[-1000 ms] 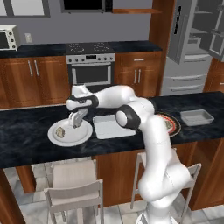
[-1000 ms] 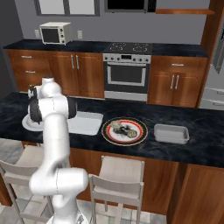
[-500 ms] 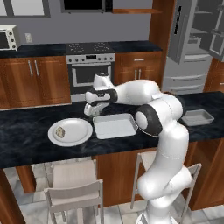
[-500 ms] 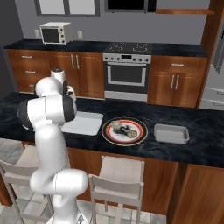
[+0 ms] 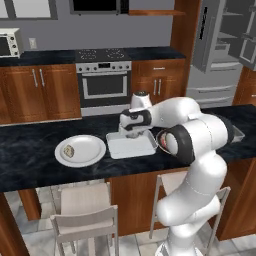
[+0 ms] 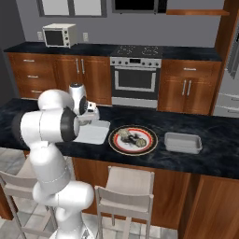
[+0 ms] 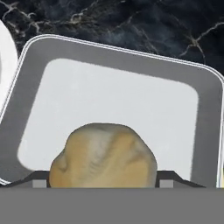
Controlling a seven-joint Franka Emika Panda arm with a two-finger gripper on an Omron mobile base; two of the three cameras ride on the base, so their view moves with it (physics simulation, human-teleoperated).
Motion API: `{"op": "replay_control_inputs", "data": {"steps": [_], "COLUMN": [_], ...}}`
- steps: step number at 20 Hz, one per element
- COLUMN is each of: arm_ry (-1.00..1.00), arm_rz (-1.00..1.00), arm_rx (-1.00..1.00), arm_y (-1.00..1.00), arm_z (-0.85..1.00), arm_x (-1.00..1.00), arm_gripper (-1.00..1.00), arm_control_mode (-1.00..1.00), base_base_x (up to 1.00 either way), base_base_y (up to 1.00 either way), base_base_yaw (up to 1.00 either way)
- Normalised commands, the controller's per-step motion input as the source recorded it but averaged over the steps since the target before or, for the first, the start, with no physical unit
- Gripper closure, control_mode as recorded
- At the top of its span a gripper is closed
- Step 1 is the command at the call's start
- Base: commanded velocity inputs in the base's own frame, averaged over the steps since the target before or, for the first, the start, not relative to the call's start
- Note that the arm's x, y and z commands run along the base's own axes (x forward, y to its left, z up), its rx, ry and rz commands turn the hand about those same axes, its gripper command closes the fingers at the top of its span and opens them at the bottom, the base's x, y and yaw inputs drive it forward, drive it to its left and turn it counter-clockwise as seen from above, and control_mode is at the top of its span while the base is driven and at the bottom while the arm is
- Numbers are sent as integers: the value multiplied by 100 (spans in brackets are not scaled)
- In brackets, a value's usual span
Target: Place two dumplings into each of the tupperware containers and then place the containers in the fridge.
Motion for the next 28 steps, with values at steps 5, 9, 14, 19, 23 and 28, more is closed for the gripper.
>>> {"op": "replay_control_inputs", "data": {"steps": [5,9,14,19,23,28], "arm_ry": [1,0,0,-2,-6,-14], "arm_rz": [-32,-24,-22,-20,-18,-5], "arm_rx": [0,0,0,0,1,5], "arm_y": [-31,-2,-10,-1,0,0], "arm_z": [-39,-67,-42,-16,-15,10], "arm_x": [37,30,0,1,9,14], "arm_gripper": [100,100,100,-100,-100,-100], "arm_control_mode": [-100,-100,-100,-100,-100,-100], "base_base_x": [0,0,0,0,0,0], "base_base_y": [0,0,0,0,0,0], "base_base_yaw": [0,0,0,0,0,0]}}
